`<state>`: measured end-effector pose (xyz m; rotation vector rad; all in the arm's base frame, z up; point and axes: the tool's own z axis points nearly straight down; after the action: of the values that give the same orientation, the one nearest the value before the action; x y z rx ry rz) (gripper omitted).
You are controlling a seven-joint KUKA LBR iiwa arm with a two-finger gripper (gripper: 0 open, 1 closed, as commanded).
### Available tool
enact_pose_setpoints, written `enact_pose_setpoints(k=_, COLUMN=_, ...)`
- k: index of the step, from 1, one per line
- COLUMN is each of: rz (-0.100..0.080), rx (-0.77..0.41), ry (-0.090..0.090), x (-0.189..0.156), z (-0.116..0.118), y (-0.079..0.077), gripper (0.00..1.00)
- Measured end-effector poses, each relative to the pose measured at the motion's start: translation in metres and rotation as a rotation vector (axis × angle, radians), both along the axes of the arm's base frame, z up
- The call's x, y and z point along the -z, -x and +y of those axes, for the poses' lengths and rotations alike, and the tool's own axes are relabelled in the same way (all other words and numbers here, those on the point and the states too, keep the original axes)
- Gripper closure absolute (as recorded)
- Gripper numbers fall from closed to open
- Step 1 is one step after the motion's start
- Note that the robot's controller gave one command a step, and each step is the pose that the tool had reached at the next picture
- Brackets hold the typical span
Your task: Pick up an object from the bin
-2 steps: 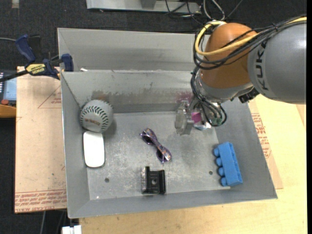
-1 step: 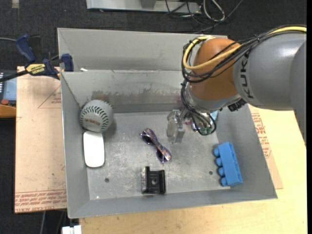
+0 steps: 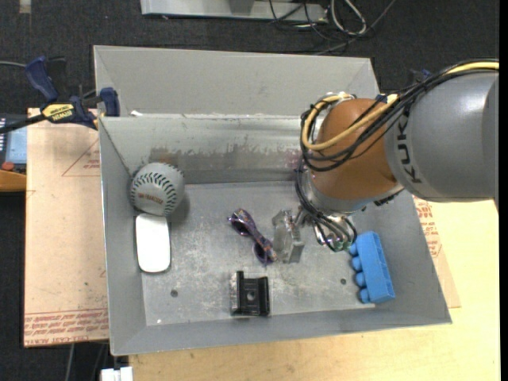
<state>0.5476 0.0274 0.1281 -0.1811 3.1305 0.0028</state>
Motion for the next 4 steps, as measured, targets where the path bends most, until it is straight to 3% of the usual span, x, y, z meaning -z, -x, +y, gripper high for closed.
enact_pose_setpoints(k=1, rz=-0.002, rx=0.043, ry=-0.002, x=0.008, z=0.050, y=-0.001, gripper=0.00)
enact_pose_setpoints(k=2, rz=-0.002, rx=0.043, ry=-0.002, x=0.008, z=0.050, y=-0.001, gripper=0.00)
enact_pose_setpoints(k=3, rz=-0.003, rx=0.049, ry=-0.003, x=-0.019, z=0.039, y=0.022, gripper=0.00)
enact_pose_setpoints(k=4, rz=-0.002, rx=0.051, ry=-0.004, x=-0.013, z=0.043, y=0.003, gripper=0.00)
